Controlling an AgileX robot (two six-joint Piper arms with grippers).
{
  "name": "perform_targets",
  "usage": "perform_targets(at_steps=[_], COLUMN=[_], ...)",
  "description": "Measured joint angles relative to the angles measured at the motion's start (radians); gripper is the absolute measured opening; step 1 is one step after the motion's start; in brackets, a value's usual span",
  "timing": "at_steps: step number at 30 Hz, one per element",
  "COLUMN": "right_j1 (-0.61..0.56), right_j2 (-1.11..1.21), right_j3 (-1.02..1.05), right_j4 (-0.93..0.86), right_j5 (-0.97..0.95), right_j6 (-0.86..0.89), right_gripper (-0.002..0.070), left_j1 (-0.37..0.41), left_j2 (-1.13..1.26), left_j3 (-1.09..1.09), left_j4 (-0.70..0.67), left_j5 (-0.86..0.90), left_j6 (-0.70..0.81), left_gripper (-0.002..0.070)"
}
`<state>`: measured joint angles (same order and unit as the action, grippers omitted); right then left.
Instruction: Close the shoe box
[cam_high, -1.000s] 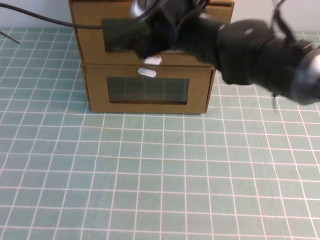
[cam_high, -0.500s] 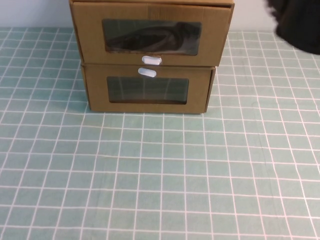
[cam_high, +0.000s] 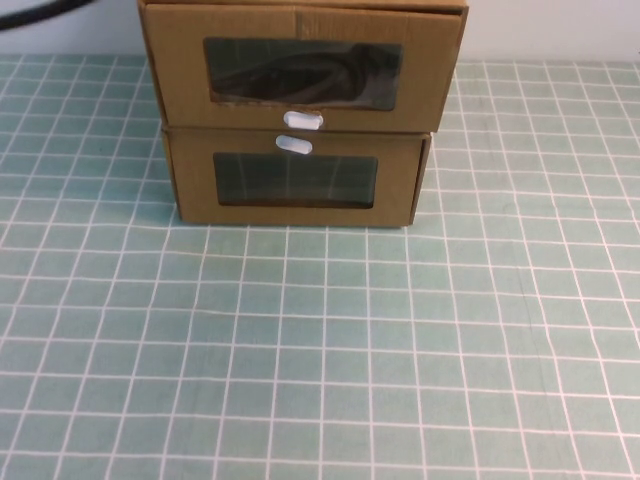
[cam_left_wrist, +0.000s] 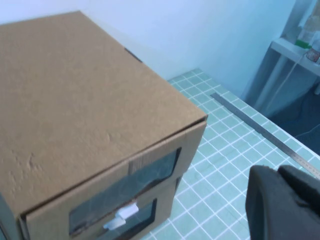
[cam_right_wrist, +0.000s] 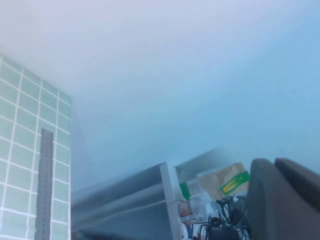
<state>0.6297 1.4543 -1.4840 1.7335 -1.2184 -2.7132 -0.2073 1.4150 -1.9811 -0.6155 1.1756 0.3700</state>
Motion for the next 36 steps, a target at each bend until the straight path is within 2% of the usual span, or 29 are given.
perform_targets(at_steps=[3, 7, 9, 13, 15, 19, 21, 23, 26, 36], right_j1=[0.0, 0.0, 0.0, 0.0, 0.0, 0.0, 0.003, 0.002, 0.002, 0.002], right_j2=[-0.014, -0.055, -0.092, -0.213, -0.269, -0.315, -0.316, -0.316, -0.341, -0.676], right_j3=[0.009, 0.053, 0.104, 0.209, 0.248, 0.264, 0.265, 0.267, 0.289, 0.586], right_j4=[0.0, 0.0, 0.0, 0.0, 0.0, 0.0, 0.0, 0.0, 0.0, 0.0], right_j5=[-0.002, 0.002, 0.063, 0.355, 0.575, 1.005, 1.102, 1.112, 1.024, 0.953], right_j6=[0.0, 0.099, 0.185, 0.409, 0.524, 0.625, 0.665, 0.721, 0.779, 0.765], right_gripper=[-0.0014, -0.0014, -0.0014, -0.0014, -0.0014, -0.0014, -0.0014, -0.0014, -0.0014, -0.0014], left_j1=[0.0, 0.0, 0.0, 0.0, 0.0, 0.0, 0.0, 0.0, 0.0, 0.0], left_j2=[-0.07, -0.183, -0.252, -0.426, -0.511, -0.649, -0.723, -0.79, -0.907, -1.235], left_j3=[0.108, 0.277, 0.364, 0.574, 0.683, 0.866, 0.954, 1.03, 1.112, 1.285], left_j4=[0.003, 0.007, 0.007, 0.007, 0.007, 0.007, 0.011, 0.03, 0.08, 0.309], left_j5=[-0.032, -0.091, -0.125, -0.215, -0.272, -0.366, -0.398, -0.414, -0.417, -0.389], left_j6=[0.0, 0.008, 0.012, 0.016, 0.017, 0.017, 0.017, 0.017, -0.016, -0.336], left_gripper=[-0.0003, -0.0003, -0.0003, -0.0003, -0.0003, -0.0003, -0.0003, -0.0003, -0.0003, -0.0003])
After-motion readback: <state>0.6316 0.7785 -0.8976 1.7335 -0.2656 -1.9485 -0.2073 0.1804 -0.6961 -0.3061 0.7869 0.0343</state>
